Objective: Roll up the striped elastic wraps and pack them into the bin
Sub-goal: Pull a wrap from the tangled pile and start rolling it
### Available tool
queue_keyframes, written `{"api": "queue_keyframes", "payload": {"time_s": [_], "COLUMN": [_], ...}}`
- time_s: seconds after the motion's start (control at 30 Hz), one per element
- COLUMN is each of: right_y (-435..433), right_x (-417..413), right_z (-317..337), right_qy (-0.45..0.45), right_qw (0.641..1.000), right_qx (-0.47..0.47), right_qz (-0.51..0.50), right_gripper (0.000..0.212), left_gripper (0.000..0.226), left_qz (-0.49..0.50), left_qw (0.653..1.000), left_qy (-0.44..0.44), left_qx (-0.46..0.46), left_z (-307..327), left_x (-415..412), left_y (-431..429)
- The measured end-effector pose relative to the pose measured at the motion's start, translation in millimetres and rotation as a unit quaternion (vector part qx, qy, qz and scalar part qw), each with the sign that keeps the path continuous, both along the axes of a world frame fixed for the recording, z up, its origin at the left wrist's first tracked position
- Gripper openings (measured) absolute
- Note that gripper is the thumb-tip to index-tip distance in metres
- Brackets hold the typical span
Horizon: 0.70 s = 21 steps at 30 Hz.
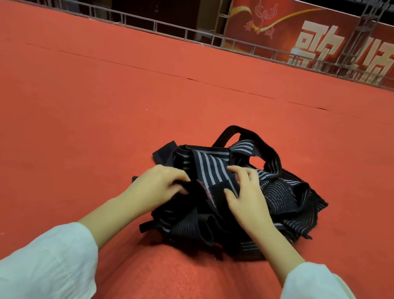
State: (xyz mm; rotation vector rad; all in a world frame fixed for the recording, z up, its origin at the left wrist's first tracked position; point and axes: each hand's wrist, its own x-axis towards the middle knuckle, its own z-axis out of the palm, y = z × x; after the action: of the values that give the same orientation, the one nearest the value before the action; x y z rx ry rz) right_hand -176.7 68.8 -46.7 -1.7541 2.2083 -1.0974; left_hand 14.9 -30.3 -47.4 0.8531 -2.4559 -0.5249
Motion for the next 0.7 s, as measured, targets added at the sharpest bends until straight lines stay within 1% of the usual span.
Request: {"api": "queue_keyframes", "payload": {"time_s": [0.07,0.13,0.2,0.27,0.3,0.4,0.5,0.57,0.63,0.7], "right_y": [6,11,15,16,16,18,24,30,33,33], "right_x": [11,23,31,38,40,40,33,30,29,27], "right_z": [10,18,18,10,6,9,16,18,18,17], "right_qy": [-0.047,-0.100,-0.090,-0.063,-0.070,-0.102,-0.121,-0.161,-0.204,-0.227], "right_qw": [0.997,0.993,0.994,0.996,0.995,0.995,0.992,0.986,0.976,0.971], "right_qx": [-0.045,-0.027,0.007,0.037,0.043,0.016,0.006,-0.015,-0.021,-0.010], "right_qz": [0.039,0.052,0.060,0.056,0.051,0.015,0.030,0.053,0.067,0.072], "right_gripper": [0.026,0.028,0.037,0.051,0.053,0.033,0.026,0.018,0.020,0.022], "left_gripper": [0.013,0.011,0.009,0.006,0.005,0.006,0.007,0.007,0.008,0.007], "left_qz": [0.024,0.035,0.042,0.045,0.046,0.057,0.054,0.049,0.047,0.052], "left_qw": [0.996,0.991,0.986,0.985,0.987,0.990,0.984,0.975,0.961,0.951], "left_qy": [0.066,0.103,0.134,0.141,0.131,0.109,0.123,0.149,0.180,0.196], "left_qx": [0.048,0.072,0.088,0.091,0.083,0.070,0.113,0.156,0.203,0.233], "left_z": [11,24,35,42,45,49,48,47,48,47], "left_x": [5,5,3,2,1,0,5,7,7,5], "left_y": [5,10,14,19,23,32,34,36,40,44]}}
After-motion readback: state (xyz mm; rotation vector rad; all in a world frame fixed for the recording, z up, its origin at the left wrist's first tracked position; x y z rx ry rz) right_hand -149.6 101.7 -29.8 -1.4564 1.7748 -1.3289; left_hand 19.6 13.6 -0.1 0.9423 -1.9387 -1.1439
